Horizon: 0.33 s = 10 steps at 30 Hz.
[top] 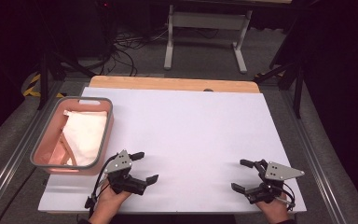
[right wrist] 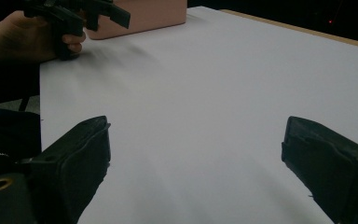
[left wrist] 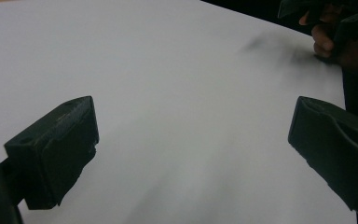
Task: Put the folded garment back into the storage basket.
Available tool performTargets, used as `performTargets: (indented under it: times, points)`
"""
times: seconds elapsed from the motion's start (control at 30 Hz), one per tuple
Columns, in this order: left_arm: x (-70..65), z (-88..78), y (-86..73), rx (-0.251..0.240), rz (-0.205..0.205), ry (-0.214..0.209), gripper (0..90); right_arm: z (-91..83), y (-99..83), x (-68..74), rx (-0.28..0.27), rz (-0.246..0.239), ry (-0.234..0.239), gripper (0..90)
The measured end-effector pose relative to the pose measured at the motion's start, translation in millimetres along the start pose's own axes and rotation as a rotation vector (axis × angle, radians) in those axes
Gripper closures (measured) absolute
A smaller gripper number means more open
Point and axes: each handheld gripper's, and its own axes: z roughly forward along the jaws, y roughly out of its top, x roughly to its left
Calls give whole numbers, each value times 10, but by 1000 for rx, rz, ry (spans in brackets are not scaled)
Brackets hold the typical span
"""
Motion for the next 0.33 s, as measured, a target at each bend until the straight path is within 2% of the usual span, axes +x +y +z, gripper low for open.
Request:
performTargets:
  times: [0.13,0.17,0.33]
  points:
    - [20,-17,1,-20,-7,4,22,1,-10,-9,1,6,2,84]
    - [37,-23,-15,-28,-25,4,22,1,-10,-8,1,5,2,84]
    - [64,-46,-30,-50,-58,-2,18,9,-9,-1,5,3,-1,84]
